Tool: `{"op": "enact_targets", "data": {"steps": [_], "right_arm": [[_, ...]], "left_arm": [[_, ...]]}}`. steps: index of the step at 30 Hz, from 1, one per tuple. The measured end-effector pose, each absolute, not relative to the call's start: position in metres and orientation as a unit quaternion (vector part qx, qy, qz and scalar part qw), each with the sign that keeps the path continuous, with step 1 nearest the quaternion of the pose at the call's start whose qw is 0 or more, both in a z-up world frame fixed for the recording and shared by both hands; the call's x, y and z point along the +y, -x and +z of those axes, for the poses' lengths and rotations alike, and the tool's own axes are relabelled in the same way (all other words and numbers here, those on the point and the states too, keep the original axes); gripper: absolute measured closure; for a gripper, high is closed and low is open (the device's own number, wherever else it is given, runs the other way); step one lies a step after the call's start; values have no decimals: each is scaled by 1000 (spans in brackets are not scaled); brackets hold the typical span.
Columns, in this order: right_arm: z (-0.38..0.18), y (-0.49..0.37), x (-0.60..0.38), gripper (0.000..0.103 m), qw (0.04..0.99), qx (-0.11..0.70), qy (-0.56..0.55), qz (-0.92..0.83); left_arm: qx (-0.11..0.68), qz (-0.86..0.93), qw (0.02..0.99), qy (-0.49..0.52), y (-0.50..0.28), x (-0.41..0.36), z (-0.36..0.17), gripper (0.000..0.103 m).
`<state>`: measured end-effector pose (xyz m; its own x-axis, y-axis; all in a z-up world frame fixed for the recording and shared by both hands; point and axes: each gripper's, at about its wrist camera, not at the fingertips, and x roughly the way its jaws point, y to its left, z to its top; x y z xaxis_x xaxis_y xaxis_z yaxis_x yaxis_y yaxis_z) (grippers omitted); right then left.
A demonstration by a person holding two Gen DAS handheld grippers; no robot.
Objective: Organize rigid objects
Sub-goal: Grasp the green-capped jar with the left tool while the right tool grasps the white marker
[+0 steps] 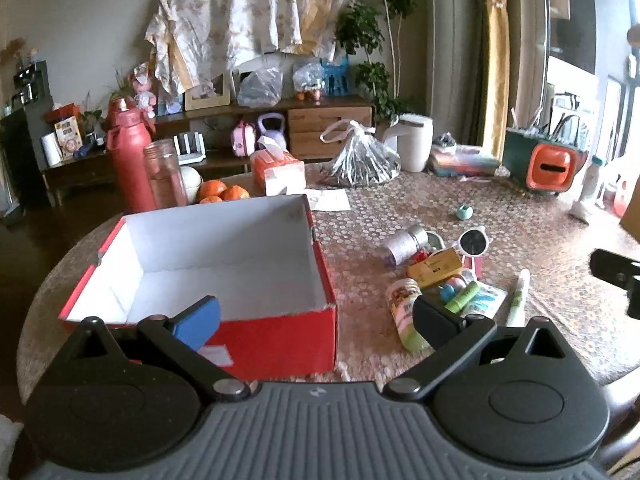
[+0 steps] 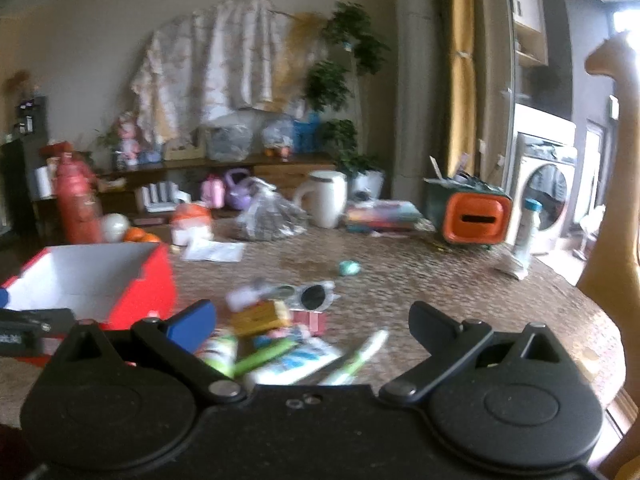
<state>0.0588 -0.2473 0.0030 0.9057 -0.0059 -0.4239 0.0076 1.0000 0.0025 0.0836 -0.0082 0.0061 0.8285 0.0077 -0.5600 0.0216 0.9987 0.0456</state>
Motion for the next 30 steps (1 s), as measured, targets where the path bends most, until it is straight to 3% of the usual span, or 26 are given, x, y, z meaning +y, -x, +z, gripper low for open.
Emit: {"op": "enact_targets", "data": {"steps": [18, 30], "right_arm": [[-61, -151, -310, 3, 938, 345, -41, -17], [-93, -193, -311, 17, 918, 393, -40, -21]], "left_arm": [[368, -22, 926, -76, -173, -88, -45, 0], [418, -18, 906, -60, -212, -113, -78, 0]]}}
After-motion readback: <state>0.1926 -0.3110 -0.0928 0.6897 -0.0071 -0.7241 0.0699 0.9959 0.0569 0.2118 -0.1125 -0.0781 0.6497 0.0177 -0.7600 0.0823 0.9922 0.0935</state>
